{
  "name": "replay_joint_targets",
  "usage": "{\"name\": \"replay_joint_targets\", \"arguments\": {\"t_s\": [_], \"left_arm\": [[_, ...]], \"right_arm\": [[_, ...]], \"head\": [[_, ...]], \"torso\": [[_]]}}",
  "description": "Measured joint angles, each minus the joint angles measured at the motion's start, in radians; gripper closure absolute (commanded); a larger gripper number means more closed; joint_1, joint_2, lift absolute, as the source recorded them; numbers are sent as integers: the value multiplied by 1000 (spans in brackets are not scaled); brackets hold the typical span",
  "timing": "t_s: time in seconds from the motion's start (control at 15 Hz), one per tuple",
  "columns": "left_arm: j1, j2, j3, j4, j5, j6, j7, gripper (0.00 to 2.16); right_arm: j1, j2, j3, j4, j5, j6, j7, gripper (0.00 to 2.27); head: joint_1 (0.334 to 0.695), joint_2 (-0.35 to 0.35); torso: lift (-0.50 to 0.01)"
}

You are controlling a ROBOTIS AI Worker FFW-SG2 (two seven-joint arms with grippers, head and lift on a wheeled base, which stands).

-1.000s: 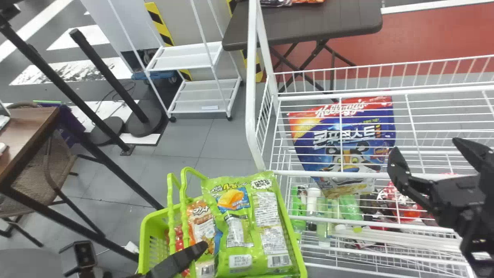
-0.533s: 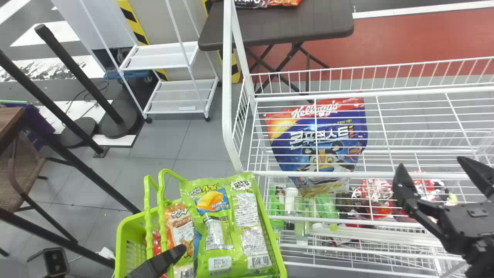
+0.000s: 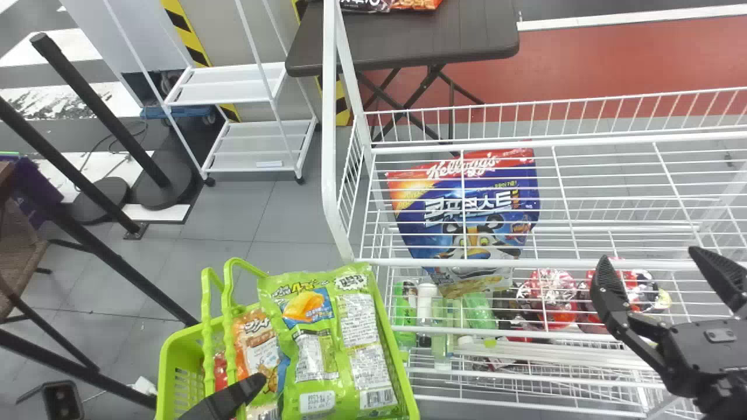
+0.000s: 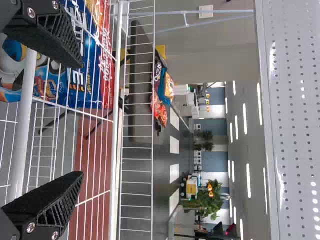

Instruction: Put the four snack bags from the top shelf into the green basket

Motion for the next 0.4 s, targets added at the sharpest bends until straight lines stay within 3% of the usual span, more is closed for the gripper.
{"name": "replay_joint_targets", "arguments": {"t_s": [0.4], "left_arm": [[-1,0,-2,-1,4,15,0,2145]], "right_arm": [[16,0,-2,-4,-4,-28,2,43]], "head": [[695,206]], "torso": [[0]]}}
